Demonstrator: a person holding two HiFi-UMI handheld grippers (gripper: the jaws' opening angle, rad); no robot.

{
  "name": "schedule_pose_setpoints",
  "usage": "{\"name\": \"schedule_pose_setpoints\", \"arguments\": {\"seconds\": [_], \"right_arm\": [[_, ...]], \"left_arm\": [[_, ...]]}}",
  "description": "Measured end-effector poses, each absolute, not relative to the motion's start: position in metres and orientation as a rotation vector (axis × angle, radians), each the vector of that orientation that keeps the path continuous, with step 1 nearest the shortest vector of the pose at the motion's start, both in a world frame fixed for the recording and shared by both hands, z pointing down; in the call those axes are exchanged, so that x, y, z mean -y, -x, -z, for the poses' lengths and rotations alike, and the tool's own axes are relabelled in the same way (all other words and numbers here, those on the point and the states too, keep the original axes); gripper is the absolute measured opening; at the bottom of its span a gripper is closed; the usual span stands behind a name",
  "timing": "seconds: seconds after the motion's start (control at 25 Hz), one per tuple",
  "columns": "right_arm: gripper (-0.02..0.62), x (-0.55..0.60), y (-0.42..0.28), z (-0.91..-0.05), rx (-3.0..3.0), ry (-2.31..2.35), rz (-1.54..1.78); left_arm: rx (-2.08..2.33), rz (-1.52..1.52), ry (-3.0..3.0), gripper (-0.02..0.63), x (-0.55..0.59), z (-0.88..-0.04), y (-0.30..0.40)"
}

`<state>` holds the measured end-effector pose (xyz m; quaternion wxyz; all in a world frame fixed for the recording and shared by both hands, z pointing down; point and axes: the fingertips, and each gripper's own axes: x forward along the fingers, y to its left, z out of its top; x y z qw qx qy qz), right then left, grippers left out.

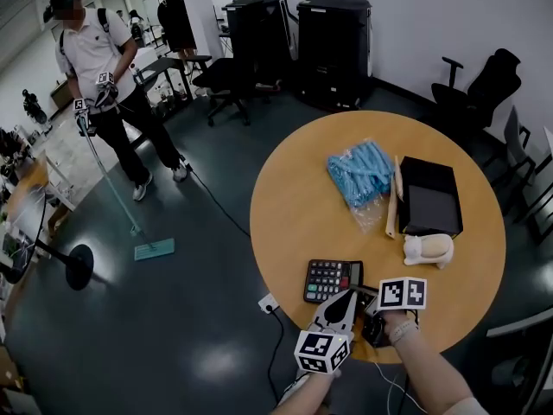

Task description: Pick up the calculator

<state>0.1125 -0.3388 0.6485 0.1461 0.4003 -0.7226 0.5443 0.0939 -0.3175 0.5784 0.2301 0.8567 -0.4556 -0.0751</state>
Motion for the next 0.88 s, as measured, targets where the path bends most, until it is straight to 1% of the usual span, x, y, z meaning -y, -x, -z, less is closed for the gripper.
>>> {"name": "schedule_pose_setpoints", "arguments": {"seconds": [0.12,0.2,0.24,0.48,0.72,0.88], "right_arm": [[0.122,0.338,-0.106,-0.650,2.094,-1.115,-1.687],[0.069,0.338,-0.104,-0.649,2.109,-1.101,-1.768],[0.064,0.339,-0.104,-0.649,2.114,-1.102,-1.801],[0.057,0.340,-0.109,-0.643,2.123,-1.173,-1.939],[0.057,0.343,-0.114,-0.616,2.179,-1.270,-2.065],[0.057,0.346,-0.124,-0.590,2.258,-1.345,-2.042]], "left_arm": [[1.252,0.196,-2.350,0.008,0.317,-0.582,-0.088],[1.263,0.205,-2.329,0.008,0.317,-0.584,-0.083],[1.269,0.212,-2.318,0.008,0.317,-0.584,-0.080],[1.251,0.206,-2.335,0.008,0.315,-0.576,-0.080],[1.197,0.198,-2.443,0.008,0.316,-0.552,-0.086],[1.158,0.183,-2.544,0.008,0.313,-0.536,-0.091]]}}
